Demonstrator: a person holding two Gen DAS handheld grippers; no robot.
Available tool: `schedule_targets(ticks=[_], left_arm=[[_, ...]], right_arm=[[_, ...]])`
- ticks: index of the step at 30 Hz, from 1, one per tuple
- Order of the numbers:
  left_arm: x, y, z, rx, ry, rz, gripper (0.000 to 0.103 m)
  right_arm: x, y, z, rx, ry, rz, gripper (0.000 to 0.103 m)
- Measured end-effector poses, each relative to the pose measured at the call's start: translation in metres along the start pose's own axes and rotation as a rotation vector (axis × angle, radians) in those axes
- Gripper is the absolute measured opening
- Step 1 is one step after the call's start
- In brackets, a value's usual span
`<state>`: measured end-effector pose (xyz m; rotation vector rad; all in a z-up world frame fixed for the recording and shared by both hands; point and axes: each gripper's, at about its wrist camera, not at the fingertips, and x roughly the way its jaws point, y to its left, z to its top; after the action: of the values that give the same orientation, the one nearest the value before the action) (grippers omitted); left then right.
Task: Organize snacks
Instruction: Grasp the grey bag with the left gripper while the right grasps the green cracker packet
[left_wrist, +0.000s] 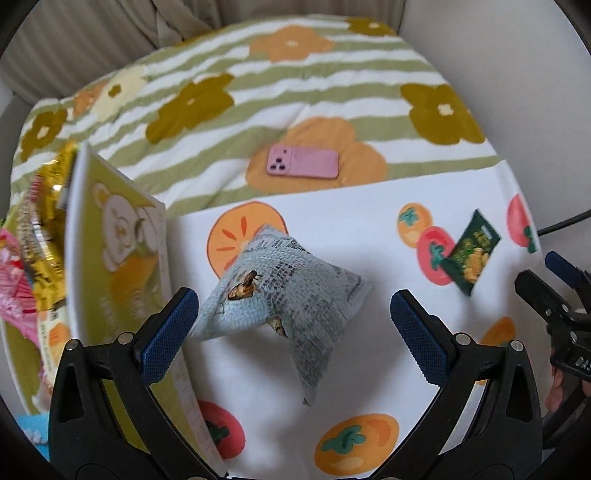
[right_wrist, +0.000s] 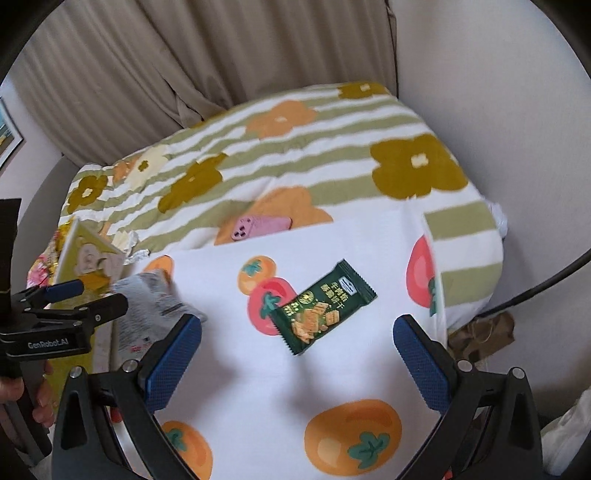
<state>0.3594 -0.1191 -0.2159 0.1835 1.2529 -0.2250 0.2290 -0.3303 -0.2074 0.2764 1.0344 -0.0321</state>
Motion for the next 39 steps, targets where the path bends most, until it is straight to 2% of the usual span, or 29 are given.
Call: schedule_targets(ticks=[4, 9, 13, 16, 17, 18, 24, 27, 28, 29, 34, 39], left_arm=[[0.022, 0.002, 0.004, 0.016, 0.055, 0.020, 0.103], [0.045, 0.007, 0.002, 0.024, 0.136, 0.009, 0.103], [0.058, 0.008, -0.003, 0.024, 0.171, -0.007, 0.103], [0.063, 0.009, -0.005, 0.019, 0.176, -0.016, 0.103], [0.063, 0.009, -0.004, 0.014, 0.173, -0.023, 0.100], [0.064, 0.010, -0.004, 0.008, 0.172, -0.038, 0.093], [0.063, 0.007, -0.002, 0.033, 0.147, -0.034, 0.083], [0.062, 0.007, -0.002, 0.038, 0.133, -0.027, 0.081], [0.061, 0.007, -0.002, 0.036, 0.131, -0.027, 0.081], [0.061, 0.008, -0.002, 0.035, 0.130, -0.027, 0.081], [0.056, 0.010, -0.002, 0.029, 0.119, -0.022, 0.081], [0.050, 0.009, -0.002, 0.018, 0.098, -0.029, 0.080]], right_arm=[[0.028, -0.006, 0.004, 0.014, 0.051, -0.011, 0.103], [0.054, -0.009, 0.004, 0.028, 0.099, -0.028, 0.103], [0.066, -0.011, 0.003, 0.042, 0.116, -0.032, 0.103], [0.071, -0.009, 0.004, 0.051, 0.110, -0.038, 0.103], [0.072, -0.009, 0.004, 0.053, 0.107, -0.040, 0.103], [0.073, -0.008, 0.005, 0.053, 0.103, -0.044, 0.103], [0.076, -0.008, 0.005, 0.065, 0.075, -0.062, 0.103], [0.081, -0.006, 0.007, 0.068, 0.066, -0.073, 0.103], [0.083, -0.006, 0.007, 0.071, 0.066, -0.074, 0.100], [0.084, -0.005, 0.006, 0.072, 0.067, -0.074, 0.094], [0.088, 0.003, 0.007, 0.024, 0.043, -0.110, 0.084], [0.088, 0.008, 0.004, -0.035, 0.029, -0.157, 0.067]])
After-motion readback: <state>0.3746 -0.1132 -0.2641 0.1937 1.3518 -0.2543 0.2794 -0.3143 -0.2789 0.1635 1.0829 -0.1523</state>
